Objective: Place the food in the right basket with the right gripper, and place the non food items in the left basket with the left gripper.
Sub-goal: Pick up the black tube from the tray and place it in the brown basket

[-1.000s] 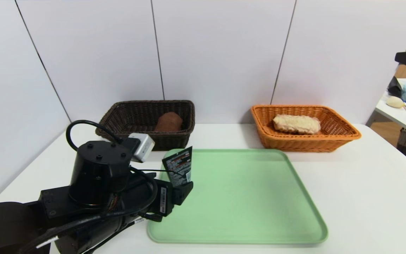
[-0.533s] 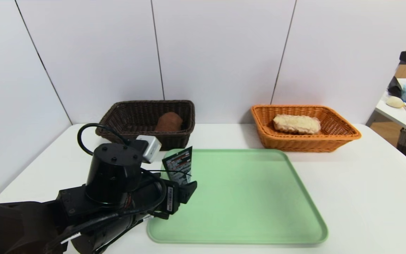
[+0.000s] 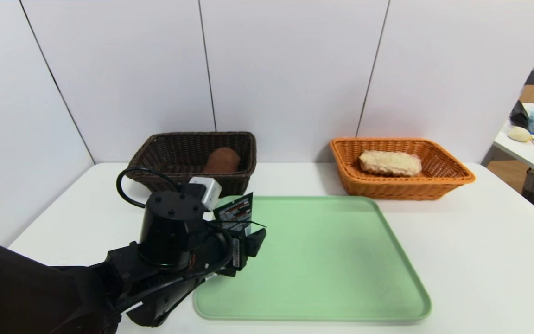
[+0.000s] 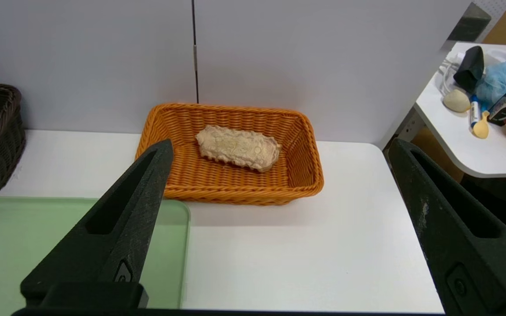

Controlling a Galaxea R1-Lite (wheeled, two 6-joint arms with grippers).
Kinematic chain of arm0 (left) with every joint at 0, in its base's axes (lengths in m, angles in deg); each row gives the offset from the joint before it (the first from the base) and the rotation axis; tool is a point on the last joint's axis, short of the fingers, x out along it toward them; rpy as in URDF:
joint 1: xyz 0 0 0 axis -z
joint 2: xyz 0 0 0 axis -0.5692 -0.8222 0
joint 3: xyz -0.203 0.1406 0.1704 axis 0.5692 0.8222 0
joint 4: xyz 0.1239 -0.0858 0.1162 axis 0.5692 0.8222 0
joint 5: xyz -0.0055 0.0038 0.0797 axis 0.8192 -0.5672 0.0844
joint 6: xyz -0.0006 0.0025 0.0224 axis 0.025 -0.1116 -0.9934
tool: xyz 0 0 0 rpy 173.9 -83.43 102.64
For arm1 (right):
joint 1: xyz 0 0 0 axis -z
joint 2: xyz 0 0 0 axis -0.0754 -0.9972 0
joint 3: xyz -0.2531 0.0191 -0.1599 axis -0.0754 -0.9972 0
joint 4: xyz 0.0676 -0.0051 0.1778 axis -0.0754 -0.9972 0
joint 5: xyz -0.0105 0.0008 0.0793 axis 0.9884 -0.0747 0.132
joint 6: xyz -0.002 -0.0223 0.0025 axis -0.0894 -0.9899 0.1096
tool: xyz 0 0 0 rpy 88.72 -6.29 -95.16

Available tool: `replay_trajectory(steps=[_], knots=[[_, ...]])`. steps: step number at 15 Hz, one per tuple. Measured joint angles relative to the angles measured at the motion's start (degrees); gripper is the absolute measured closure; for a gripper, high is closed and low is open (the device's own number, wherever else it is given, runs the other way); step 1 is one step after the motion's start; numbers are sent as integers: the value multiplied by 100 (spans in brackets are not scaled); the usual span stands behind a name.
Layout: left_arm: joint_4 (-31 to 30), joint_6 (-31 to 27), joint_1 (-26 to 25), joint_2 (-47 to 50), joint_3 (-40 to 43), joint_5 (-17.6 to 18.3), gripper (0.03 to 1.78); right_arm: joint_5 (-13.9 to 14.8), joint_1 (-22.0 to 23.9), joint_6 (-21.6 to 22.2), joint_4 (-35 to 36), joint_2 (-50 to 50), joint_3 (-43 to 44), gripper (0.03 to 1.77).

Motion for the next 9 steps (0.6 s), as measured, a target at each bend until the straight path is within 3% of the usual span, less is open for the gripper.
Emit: replay_trajectory(steps=[6, 9], knots=[[-383, -16, 0, -277, -1, -111, 12, 0, -195, 180, -41, 112, -457, 11], [-384, -22, 0, -304, -72, -108, 12, -32, -171, 336, -507, 51, -532, 11]])
